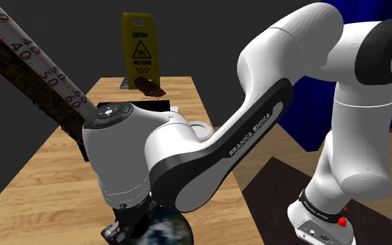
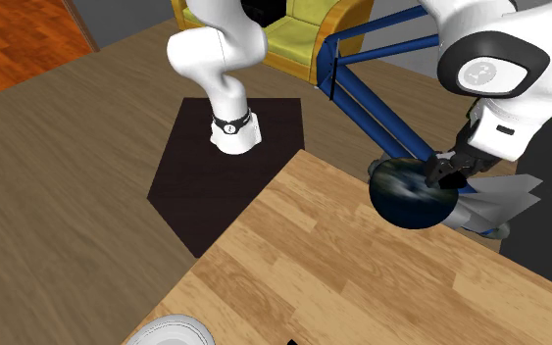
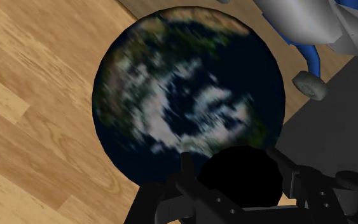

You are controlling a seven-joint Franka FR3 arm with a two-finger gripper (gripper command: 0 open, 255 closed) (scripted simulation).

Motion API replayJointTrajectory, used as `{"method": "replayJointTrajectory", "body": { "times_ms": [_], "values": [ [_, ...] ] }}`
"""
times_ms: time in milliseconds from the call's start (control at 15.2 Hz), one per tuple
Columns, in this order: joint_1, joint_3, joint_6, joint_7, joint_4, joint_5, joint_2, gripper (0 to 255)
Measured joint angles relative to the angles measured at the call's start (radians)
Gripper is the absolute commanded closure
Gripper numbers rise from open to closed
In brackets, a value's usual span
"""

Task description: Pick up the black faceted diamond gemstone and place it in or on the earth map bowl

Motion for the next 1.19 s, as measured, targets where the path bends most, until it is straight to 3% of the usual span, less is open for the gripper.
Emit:
{"method": "replayJointTrajectory", "body": {
  "times_ms": [396, 462, 858, 1188],
  "values": [
    [0.001, -0.001, 0.006, 0.002, -0.004, -0.003, 0.003, 255],
    [0.001, -0.001, 0.006, 0.002, -0.004, -0.003, 0.003, 0],
    [0.001, -0.001, 0.006, 0.002, -0.004, -0.003, 0.003, 0],
    [-0.011, 0.018, -0.089, -0.025, 0.058, 0.04, -0.044, 0]
  ]
}}
